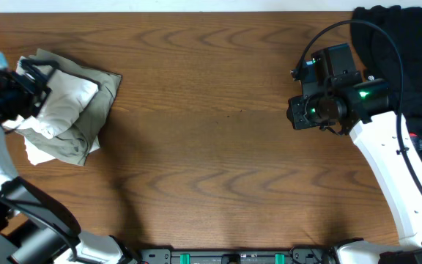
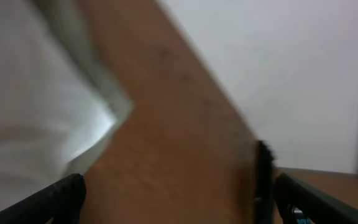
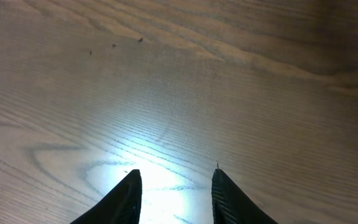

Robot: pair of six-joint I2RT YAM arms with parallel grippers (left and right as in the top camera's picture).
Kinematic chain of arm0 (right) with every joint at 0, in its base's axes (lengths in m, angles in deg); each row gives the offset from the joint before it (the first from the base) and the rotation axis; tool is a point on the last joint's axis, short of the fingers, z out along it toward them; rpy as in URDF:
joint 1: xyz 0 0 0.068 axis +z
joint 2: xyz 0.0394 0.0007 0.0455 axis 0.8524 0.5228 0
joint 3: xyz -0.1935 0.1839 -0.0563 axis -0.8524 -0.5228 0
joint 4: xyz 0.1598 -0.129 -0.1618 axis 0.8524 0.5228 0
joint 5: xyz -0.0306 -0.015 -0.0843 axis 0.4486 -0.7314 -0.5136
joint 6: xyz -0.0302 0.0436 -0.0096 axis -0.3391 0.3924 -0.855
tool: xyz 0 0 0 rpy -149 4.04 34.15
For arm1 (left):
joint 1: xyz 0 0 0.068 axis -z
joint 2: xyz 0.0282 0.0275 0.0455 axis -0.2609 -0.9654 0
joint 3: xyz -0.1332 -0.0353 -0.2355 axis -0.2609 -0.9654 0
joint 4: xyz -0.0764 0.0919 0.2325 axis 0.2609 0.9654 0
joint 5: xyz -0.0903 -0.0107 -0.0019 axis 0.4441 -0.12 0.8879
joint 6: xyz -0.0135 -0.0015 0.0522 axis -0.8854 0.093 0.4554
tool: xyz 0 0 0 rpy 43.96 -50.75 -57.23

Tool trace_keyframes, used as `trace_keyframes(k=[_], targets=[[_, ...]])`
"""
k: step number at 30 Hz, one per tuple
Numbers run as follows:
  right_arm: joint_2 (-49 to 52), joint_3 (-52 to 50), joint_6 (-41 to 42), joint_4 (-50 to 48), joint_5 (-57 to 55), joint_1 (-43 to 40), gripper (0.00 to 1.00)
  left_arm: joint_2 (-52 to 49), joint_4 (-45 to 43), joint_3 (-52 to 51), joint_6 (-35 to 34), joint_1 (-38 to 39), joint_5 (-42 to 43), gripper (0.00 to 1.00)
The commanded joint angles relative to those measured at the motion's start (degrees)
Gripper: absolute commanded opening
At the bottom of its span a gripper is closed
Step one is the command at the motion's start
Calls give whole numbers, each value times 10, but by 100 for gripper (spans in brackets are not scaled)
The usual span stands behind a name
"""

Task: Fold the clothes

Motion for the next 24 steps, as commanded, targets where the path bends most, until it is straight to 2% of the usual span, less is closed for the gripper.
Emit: trace_keyframes(k=[1, 6, 14, 17, 22, 23, 24], targets=[[1, -1, -5, 0, -3, -4, 36, -20, 3, -30, 36, 12, -91, 98], [1, -1, -5, 9, -3, -4, 36, -61, 3, -45, 36, 13, -164, 98], [1, -1, -5, 10, -3, -4, 36, -152, 11, -52, 24, -5, -167, 98], [1, -1, -5, 10, -3, -4, 36, -171, 20, -52, 23, -12, -143, 98], [1, -1, -5, 9, -3, -4, 41, -158, 7, -51, 44, -14, -26, 96], [1, -1, -5, 8, -3, -4, 43, -150, 6, -50, 52, -11, -19, 96], [1, -1, -5, 8, -3, -4, 49, -134, 7, -50, 65, -6, -20, 96]])
